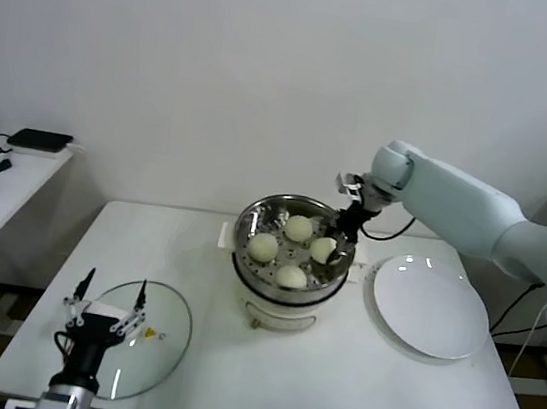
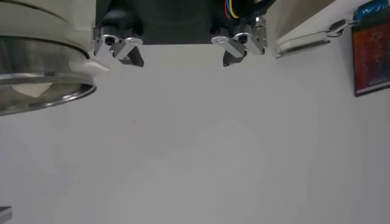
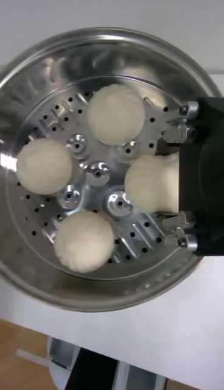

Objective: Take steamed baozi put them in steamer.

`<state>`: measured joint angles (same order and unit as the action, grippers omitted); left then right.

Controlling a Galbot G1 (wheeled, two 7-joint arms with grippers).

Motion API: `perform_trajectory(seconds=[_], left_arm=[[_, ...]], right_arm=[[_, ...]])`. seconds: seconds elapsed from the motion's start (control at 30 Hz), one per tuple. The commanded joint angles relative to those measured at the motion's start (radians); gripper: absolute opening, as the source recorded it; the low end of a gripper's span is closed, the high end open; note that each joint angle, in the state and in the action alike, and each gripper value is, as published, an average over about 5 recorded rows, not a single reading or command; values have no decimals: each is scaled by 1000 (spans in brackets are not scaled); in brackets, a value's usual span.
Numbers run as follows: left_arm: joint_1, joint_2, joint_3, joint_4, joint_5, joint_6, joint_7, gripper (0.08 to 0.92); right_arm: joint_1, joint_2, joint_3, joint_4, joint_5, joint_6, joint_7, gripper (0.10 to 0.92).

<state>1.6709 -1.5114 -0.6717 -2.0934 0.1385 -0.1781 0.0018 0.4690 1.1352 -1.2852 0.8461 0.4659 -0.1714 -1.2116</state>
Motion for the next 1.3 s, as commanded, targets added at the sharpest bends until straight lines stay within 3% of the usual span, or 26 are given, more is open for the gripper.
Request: perform_trajectory(seconds=[0.03,0.33,0.67,1.03,1.3], left_arm=[[1,1,1,2,2,-1,0,823],[-1,0,2,2,3,0,0,823],[-5,1,0,2,4,2,0,823],[-3,1,1,-3,6,4,0,823],[-6,0,4,-3,12,6,0,823]], right_arm=[[-25,11,12,-30,-48,10,-1,614],[-32,19,20,-30,-50,12,4,622],[-27,14,30,-25,-47,17,-6,814],[32,-19,31,36,27,18,-19,823],[24,-130,161,136,68,20,58,823]])
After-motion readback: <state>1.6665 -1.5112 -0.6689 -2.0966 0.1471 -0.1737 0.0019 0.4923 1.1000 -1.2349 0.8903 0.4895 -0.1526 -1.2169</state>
